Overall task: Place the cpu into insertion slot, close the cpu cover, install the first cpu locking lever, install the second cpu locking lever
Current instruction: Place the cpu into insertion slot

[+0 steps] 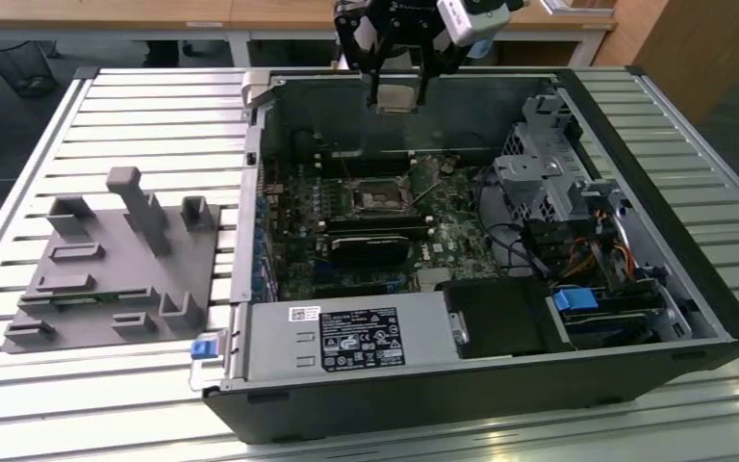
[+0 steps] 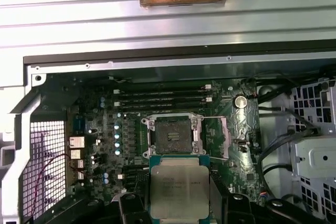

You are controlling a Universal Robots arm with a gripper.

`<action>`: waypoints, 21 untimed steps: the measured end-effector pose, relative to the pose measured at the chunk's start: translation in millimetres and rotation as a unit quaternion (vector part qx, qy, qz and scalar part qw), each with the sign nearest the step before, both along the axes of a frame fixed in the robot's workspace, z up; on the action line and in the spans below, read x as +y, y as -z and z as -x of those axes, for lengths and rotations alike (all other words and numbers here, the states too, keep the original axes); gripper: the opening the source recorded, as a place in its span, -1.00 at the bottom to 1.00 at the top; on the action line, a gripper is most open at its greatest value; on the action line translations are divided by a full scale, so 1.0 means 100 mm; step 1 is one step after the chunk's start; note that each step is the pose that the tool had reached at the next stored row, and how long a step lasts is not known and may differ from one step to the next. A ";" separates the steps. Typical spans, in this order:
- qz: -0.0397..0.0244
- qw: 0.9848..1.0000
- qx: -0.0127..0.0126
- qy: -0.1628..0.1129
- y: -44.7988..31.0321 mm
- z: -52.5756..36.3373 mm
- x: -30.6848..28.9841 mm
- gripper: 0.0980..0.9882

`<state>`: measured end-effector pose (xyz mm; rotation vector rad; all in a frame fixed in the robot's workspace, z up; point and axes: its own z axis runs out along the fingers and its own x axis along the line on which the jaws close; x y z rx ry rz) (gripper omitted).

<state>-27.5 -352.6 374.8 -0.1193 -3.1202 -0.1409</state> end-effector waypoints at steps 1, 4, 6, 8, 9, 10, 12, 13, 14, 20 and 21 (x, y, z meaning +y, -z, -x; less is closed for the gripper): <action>0.000 1.000 0.000 0.001 0.000 0.000 0.000 0.00; 0.000 1.000 0.000 0.004 0.000 0.000 0.000 0.00; 0.000 1.000 0.000 0.005 0.000 0.000 0.000 0.00; 0.000 1.000 0.000 0.006 0.000 0.000 0.000 0.00; 0.000 1.000 0.000 0.007 0.000 0.000 0.000 0.00; 0.000 1.000 0.000 0.007 0.000 0.000 0.000 0.00; 0.000 1.000 0.000 0.008 0.000 0.000 0.000 0.00; 0.000 1.000 0.000 0.009 0.000 0.000 0.000 0.00; 0.000 1.000 0.000 0.010 0.000 0.000 0.000 0.00; 0.000 1.000 0.000 0.014 0.000 0.000 0.000 0.00; 0.000 1.000 0.000 0.014 0.000 0.000 0.000 0.00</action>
